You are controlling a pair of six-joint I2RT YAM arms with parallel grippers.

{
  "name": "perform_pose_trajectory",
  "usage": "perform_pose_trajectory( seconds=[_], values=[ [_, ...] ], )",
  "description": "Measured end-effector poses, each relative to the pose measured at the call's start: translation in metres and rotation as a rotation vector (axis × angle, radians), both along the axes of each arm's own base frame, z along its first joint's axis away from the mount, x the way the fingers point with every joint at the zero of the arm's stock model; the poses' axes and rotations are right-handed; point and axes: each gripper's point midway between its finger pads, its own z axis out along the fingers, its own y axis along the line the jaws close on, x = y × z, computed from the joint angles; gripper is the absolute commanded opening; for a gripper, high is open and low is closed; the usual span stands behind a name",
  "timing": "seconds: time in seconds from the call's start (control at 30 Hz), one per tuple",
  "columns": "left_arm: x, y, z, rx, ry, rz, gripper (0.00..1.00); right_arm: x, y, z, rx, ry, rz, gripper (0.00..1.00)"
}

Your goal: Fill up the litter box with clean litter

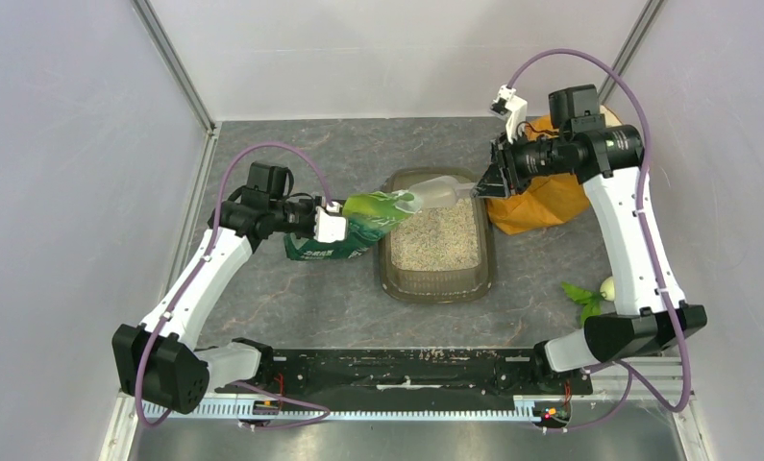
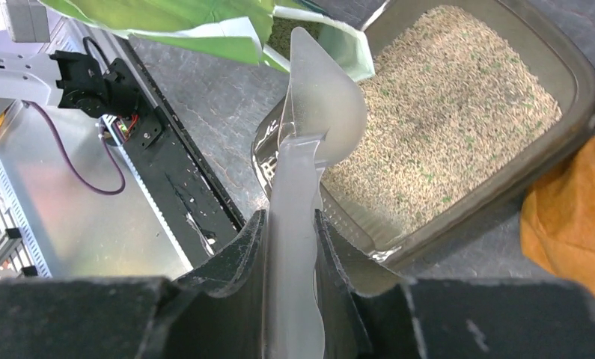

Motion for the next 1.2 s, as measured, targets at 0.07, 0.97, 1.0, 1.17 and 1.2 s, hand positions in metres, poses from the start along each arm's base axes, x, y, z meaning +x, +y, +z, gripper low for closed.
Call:
perform_pose_trajectory(
  seconds=[0.07, 0.97, 1.0, 1.17, 1.2],
  values=[
    [-0.002, 0.000, 0.000, 0.000, 0.004, -0.007, 0.02, 0.003, 0.005, -0.002, 0.003, 0.000, 0.036, 0.00],
    [-0.007, -0.002, 0.002, 0.019, -0.036, -0.058, 0.02, 0.032, 0.106, -0.094, -0.202, 0.185, 0.057, 0.00],
    [-0.007, -0.002, 0.002, 0.022, -0.040, -0.060, 0.02, 0.036, 0.109, -0.095, -0.209, 0.204, 0.030, 0.00],
    [-0.010, 0.000, 0.003, 0.030, -0.057, -0.063, 0.02, 0.053, 0.121, -0.096, -0.216, 0.287, -0.079, 0.00],
    [-0.010, 0.001, 0.002, 0.035, -0.061, -0.063, 0.02, 0.053, 0.124, -0.098, -0.217, 0.302, -0.090, 0.00]
  ],
)
